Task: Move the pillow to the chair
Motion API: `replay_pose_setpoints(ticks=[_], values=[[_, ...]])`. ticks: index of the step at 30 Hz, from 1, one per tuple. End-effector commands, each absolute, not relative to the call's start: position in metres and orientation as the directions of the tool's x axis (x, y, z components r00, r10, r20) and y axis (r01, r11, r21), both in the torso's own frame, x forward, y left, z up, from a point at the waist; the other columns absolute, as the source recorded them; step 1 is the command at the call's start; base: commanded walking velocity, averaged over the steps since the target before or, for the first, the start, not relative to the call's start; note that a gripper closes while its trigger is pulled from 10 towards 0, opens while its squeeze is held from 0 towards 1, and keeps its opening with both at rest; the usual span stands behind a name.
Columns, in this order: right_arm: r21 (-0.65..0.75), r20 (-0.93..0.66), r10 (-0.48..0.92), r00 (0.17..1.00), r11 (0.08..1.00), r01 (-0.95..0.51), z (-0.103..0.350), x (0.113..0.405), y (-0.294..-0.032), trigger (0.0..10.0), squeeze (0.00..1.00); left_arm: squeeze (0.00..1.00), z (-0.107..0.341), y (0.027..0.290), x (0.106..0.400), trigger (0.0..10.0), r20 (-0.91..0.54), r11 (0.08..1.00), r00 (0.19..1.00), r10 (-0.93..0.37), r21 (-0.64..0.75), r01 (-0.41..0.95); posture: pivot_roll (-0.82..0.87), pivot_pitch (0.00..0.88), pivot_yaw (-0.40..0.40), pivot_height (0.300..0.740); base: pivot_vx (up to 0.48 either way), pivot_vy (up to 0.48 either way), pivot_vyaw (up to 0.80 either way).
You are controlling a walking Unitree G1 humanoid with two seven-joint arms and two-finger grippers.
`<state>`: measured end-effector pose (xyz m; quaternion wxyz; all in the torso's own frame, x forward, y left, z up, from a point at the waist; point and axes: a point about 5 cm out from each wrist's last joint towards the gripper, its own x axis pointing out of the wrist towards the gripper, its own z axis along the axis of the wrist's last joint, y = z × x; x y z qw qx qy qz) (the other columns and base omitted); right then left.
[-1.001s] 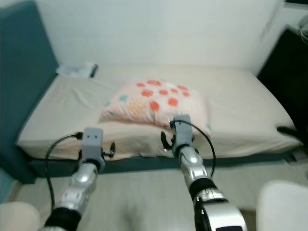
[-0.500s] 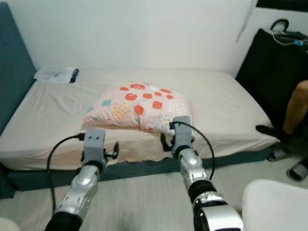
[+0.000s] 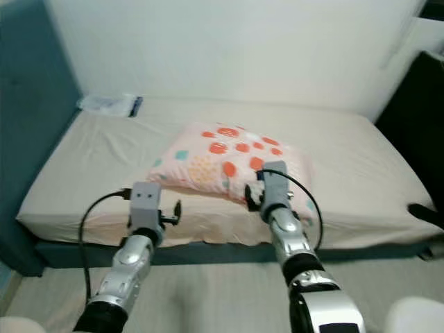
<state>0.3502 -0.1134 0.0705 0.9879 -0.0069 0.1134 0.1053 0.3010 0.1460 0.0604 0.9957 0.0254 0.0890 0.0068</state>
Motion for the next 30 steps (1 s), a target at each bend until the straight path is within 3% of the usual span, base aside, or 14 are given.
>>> replay_pose_setpoints(ticks=[1,30], values=[[-0.01,-0.241,0.169,0.956,0.984,-0.176,0.0666,0.3487,-0.1282,10.0,0.0,0.0,0.0609,0.1368,0.3008,10.0,-0.176,0.999,0.984,-0.012,0.031,0.017,-0.01,0.0,-0.104,0.74,0.337,0.0,0.0],[-0.008,-0.234,0.166,0.958,0.985,-0.173,0.0679,0.3496,-0.1271,10.0,0.0,0.0,0.0638,0.1386,0.3041,10.0,-0.168,0.999,0.985,-0.022,0.04,0.029,-0.01,0.0,-0.093,0.74,0.331,0.0,-0.06]])
